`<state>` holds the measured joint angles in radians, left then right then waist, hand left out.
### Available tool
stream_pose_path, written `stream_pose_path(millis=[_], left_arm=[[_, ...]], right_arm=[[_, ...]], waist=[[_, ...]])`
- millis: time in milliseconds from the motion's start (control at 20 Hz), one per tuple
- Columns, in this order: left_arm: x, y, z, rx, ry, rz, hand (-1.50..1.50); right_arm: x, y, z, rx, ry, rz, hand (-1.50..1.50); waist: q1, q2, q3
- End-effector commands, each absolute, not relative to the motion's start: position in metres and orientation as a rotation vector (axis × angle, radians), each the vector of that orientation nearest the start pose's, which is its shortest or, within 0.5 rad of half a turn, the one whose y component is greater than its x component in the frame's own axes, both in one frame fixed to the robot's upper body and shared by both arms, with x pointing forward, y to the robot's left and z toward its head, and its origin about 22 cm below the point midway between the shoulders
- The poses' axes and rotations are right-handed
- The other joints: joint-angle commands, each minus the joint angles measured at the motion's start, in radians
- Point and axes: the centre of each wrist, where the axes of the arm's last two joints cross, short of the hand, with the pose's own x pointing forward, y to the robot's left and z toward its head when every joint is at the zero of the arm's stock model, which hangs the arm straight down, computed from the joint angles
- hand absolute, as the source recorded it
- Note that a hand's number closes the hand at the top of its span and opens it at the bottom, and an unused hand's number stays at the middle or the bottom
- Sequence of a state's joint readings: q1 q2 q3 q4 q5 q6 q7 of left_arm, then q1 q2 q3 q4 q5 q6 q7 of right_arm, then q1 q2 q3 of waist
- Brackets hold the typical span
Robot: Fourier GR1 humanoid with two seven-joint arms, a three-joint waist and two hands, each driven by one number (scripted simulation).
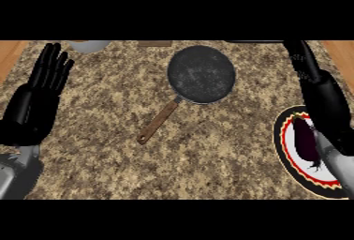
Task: Pick the cupcake from the plate and place it in the pan
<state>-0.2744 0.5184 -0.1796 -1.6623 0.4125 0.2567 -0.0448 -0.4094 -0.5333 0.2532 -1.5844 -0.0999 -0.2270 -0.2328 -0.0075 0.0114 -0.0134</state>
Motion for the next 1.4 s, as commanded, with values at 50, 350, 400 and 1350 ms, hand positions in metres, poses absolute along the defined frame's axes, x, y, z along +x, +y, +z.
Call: stream_pose_path(millis=[50,350,400,1350], left_arm=[[0.267,0.284,0.071,0.137,-1.721,-0.156,0.00],[0.241,0.320,0.029,0.358,-1.436,-0.179,0.00],[0.235,0.322,0.021,0.368,-1.400,-0.177,0.00],[0.221,0.286,-0.010,0.345,-1.385,-0.246,0.00]], right_arm=[[0.311,-0.301,0.109,-0.322,-2.029,0.200,-1.50],[0.262,-0.426,0.049,-0.824,-1.418,-0.247,-1.50],[0.263,-0.432,0.056,-0.809,-1.406,-0.461,-1.50],[0.210,-0.491,0.158,-0.686,-0.922,0.228,-1.50]], waist=[[0.007,-0.008,0.015],[-0.074,0.012,0.016],[-0.093,-0.004,0.016],[0.008,-0.010,0.012]])
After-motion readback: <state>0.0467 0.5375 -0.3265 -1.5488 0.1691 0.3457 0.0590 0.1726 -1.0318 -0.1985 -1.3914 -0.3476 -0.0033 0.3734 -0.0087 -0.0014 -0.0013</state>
